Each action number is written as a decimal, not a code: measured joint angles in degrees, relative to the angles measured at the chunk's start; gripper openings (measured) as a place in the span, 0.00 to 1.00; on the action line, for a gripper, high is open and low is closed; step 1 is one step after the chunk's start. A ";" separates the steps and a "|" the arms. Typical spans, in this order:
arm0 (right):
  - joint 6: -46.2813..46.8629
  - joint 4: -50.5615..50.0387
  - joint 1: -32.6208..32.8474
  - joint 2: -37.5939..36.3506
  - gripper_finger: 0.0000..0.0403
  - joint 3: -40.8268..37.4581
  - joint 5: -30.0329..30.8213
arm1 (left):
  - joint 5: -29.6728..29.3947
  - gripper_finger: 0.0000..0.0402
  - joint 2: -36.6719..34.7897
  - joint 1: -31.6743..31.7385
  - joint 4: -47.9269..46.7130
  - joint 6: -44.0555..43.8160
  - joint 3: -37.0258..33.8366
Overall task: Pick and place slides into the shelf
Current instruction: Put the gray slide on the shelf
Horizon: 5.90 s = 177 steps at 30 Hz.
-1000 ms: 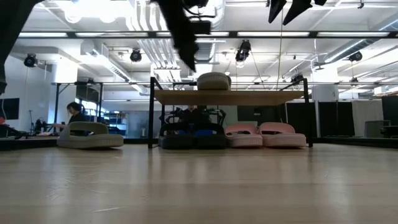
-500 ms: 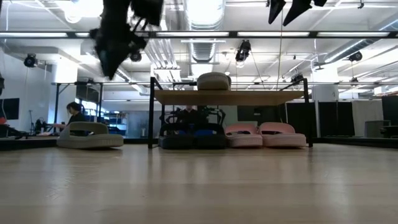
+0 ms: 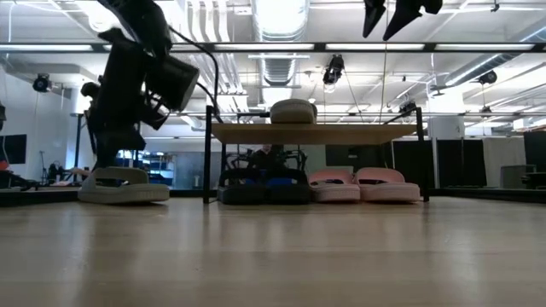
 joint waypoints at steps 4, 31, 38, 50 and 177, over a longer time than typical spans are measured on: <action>-0.02 1.53 -0.36 0.66 0.59 0.00 -2.27 | -4.46 0.46 0.97 0.68 0.78 -1.60 -1.27; -0.20 2.00 -0.48 1.68 0.59 0.00 -4.16 | -12.87 0.01 0.64 6.04 17.89 1.26 -10.00; -0.20 1.90 -0.48 1.66 0.59 0.00 -4.09 | -10.44 0.00 -6.19 4.03 11.46 3.61 -5.55; 0.02 1.64 -0.52 1.66 0.59 0.00 -11.54 | -2.35 0.00 -25.91 -13.46 10.67 19.78 8.64; 6.65 18.73 23.41 47.87 0.16 1.77 -9.33 | -3.33 0.63 -41.48 -44.01 18.65 2.35 -9.42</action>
